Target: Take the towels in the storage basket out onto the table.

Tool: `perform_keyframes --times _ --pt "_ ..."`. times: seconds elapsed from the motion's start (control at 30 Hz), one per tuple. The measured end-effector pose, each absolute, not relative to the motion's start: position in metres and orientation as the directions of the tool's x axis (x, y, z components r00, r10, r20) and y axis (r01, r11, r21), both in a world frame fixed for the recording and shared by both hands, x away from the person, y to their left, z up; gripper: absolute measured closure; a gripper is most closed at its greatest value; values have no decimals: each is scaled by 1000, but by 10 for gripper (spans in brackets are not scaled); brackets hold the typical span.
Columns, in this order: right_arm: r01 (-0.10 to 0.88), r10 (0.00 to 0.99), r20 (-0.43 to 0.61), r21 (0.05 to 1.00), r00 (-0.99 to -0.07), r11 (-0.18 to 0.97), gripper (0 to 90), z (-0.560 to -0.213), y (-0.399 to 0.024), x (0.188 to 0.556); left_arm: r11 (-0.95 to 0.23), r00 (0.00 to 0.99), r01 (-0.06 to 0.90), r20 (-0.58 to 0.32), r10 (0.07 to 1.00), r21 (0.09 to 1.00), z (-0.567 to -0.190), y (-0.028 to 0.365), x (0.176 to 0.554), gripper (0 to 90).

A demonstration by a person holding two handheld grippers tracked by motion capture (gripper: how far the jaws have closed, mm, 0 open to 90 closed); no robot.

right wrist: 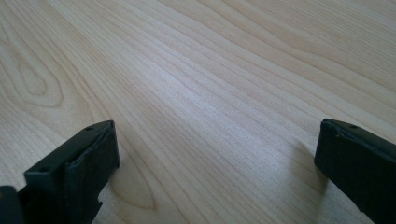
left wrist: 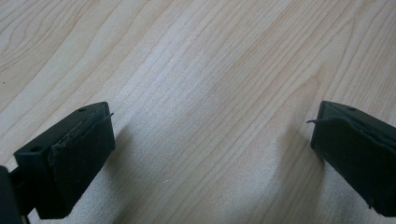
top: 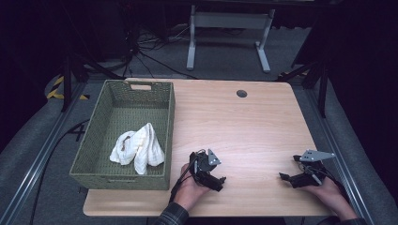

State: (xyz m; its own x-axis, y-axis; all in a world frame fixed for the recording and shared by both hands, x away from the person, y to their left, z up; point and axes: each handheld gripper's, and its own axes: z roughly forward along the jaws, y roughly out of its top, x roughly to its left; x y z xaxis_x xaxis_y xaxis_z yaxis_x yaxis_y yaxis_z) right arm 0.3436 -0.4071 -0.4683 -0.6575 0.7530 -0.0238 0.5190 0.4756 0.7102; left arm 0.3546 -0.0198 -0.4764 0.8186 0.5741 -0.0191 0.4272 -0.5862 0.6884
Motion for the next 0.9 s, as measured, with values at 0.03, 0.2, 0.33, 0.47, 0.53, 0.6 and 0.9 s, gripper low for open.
perform_keyframes --times 0.03,0.2,0.33,0.47,0.53,0.6,0.9 --pt "519 753 -24 710 -658 476 1 -468 -407 344 -585 819 425 -19 573 691 -477 -20 355 0" --pt "519 751 -24 708 -659 478 1 -468 -407 343 -586 816 431 -19 577 686 -476 -20 355 3" --pt "520 751 -23 708 -660 478 1 -468 -407 343 -585 815 432 -20 579 686 -475 -20 356 15" --pt "519 750 -22 708 -661 478 1 -468 -407 343 -575 814 451 -51 578 683 -473 -19 357 20" --pt "520 751 -22 708 -660 478 1 -468 -407 343 -583 816 450 -46 576 676 -473 -19 357 25" --pt "519 750 -22 709 -661 478 1 -468 -407 343 -579 813 457 -54 579 675 -472 -18 357 25" --pt "516 747 -26 708 -664 482 1 -468 -408 343 -578 796 459 -24 604 674 -468 -14 359 25"
